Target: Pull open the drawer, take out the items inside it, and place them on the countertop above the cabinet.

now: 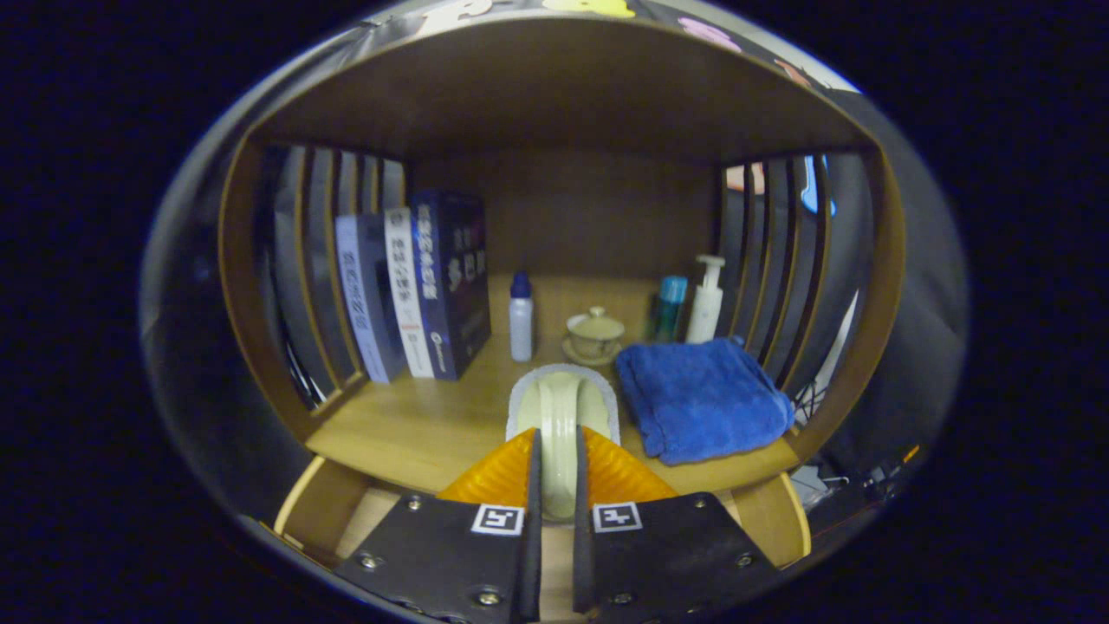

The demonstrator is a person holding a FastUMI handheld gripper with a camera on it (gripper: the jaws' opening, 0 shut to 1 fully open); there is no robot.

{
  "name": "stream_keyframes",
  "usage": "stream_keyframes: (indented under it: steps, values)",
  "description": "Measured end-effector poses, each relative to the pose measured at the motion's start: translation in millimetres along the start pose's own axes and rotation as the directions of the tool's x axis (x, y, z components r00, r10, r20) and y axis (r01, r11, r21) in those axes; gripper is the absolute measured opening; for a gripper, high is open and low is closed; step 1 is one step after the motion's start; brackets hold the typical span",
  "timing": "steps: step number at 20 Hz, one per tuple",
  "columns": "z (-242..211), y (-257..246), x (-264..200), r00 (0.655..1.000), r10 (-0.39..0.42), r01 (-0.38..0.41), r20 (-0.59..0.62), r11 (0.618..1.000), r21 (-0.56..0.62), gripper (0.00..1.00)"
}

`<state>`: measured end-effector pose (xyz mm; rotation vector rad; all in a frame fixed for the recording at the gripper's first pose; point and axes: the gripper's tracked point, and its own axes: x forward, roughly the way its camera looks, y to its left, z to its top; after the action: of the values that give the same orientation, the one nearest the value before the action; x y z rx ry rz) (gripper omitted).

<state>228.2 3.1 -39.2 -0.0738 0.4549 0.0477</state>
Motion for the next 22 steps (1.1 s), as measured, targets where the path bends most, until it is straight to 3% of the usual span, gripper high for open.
stream_keyframes:
  steps: [2,10,22]
  values:
    - [-11,-6,11,0.999,-0.011,0.012,-0.036,0.999,0.029,0.15]
    - [6,-7,53,0.999,-0.045,0.042,0.025,0.994,0.103,0.15]
    - [10,-17,84,0.991,-0.104,0.102,0.086,0.994,0.030,0.20]
